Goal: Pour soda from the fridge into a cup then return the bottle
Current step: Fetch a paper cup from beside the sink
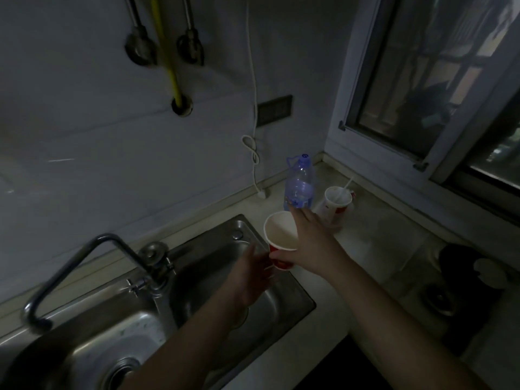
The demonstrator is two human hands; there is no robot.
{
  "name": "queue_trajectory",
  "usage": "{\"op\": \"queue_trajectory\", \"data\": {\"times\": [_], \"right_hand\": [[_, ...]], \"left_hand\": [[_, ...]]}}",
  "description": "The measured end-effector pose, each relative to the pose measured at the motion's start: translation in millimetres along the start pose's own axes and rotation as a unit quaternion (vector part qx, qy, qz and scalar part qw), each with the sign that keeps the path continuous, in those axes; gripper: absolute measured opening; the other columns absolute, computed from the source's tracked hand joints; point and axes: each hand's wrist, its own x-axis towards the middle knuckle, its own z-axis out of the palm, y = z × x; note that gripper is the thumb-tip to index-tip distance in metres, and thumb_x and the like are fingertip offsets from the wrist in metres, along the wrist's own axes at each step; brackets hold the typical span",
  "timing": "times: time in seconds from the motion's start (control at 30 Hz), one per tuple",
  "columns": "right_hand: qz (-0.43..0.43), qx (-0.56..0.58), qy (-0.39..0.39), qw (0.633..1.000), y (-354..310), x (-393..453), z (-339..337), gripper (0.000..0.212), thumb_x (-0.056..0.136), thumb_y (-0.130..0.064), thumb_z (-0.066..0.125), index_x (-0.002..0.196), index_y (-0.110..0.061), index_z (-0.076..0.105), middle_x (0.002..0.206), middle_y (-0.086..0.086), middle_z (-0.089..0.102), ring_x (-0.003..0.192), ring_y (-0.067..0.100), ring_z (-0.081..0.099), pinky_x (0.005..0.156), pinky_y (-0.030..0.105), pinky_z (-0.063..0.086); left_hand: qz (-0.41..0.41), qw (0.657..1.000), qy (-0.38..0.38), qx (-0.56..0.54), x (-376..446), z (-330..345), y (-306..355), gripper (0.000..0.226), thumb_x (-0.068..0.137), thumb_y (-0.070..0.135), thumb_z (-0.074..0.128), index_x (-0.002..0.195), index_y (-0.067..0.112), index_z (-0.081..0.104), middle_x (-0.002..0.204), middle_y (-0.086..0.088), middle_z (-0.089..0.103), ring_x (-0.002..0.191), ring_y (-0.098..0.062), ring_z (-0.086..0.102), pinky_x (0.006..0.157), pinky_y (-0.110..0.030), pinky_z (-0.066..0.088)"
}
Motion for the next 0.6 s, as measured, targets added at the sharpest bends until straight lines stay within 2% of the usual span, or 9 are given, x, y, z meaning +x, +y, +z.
{"op": "queue_trajectory", "data": {"times": [0.07, 0.17, 0.23, 0.3, 0.37, 0.47, 0.6], "right_hand": [[-0.016, 0.008, 0.002, 1.000, -15.6, -1.2, 1.1, 0.110, 0.061, -0.059, 0.079, 0.147, -0.018, 0.024, 0.146, 0.002, 0.033, 0.132, 0.021, 0.033, 0.104, 0.035, 0.035], [-0.043, 0.006, -0.005, 0.999, -43.1, -1.8, 4.7, 0.105, 0.063, -0.055, 0.081, 0.145, -0.017, 0.027, 0.141, 0.002, 0.035, 0.127, 0.020, 0.036, 0.100, 0.032, 0.035], [-0.060, 0.005, -0.014, 0.998, -64.4, -2.5, 8.8, 0.104, 0.063, -0.055, 0.080, 0.145, -0.018, 0.027, 0.140, 0.001, 0.036, 0.126, 0.019, 0.036, 0.099, 0.032, 0.036], [-0.083, 0.003, -0.018, 0.996, -87.6, -3.5, 15.7, 0.102, 0.063, -0.055, 0.080, 0.143, -0.018, 0.029, 0.138, 0.001, 0.037, 0.125, 0.020, 0.037, 0.098, 0.032, 0.036], [-0.103, 0.001, -0.023, 0.994, -112.2, -5.7, 25.1, 0.099, 0.062, -0.056, 0.080, 0.140, -0.019, 0.033, 0.135, 0.000, 0.039, 0.123, 0.020, 0.038, 0.099, 0.033, 0.038], [-0.128, -0.013, -0.035, 0.991, -148.8, -12.1, 42.3, 0.099, 0.057, -0.065, 0.075, 0.137, -0.023, 0.034, 0.133, -0.002, 0.041, 0.121, 0.021, 0.041, 0.100, 0.038, 0.039], [-0.162, -0.029, -0.046, 0.985, -198.3, -31.2, 65.7, 0.094, 0.062, -0.061, 0.077, 0.138, -0.026, 0.034, 0.134, -0.006, 0.039, 0.122, 0.018, 0.040, 0.093, 0.027, 0.032]], "left_hand": [[0.010, 1.000, 0.007, -0.016, -12.0, -9.4, 3.2, 0.061, 0.101, 0.053, 0.025, 0.115, 0.008, 0.065, 0.107, -0.012, 0.072, 0.104, -0.023, 0.061, 0.093, -0.036, 0.043], [0.031, 0.998, 0.031, -0.035, -32.0, -29.5, 8.4, 0.058, 0.099, 0.052, 0.036, 0.124, 0.006, 0.061, 0.114, -0.015, 0.070, 0.111, -0.027, 0.062, 0.097, -0.039, 0.048], [0.037, 0.996, 0.050, -0.056, -46.2, -46.2, 13.0, 0.057, 0.099, 0.050, 0.038, 0.126, 0.004, 0.060, 0.113, -0.016, 0.069, 0.107, -0.028, 0.064, 0.085, -0.037, 0.053], [0.041, 0.994, 0.061, -0.085, -64.6, -61.7, 19.0, 0.059, 0.102, 0.048, 0.035, 0.125, -0.001, 0.058, 0.111, -0.019, 0.067, 0.105, -0.029, 0.062, 0.080, -0.036, 0.054], [0.054, 0.991, 0.074, -0.097, -86.1, -77.9, 23.3, 0.058, 0.103, 0.045, 0.032, 0.116, -0.002, 0.061, 0.104, -0.019, 0.066, 0.098, -0.029, 0.060, 0.081, -0.036, 0.051], [0.077, 0.988, 0.084, -0.102, -117.3, -108.3, 21.5, 0.054, 0.100, 0.044, 0.037, 0.102, 0.000, 0.067, 0.100, -0.020, 0.067, 0.090, -0.028, 0.061, 0.080, -0.036, 0.050], [0.095, 0.979, 0.106, -0.143, -158.0, -154.6, 11.8, 0.061, 0.102, 0.047, 0.033, 0.113, -0.004, 0.063, 0.106, -0.024, 0.069, 0.102, -0.032, 0.062, 0.092, -0.042, 0.049]]}}
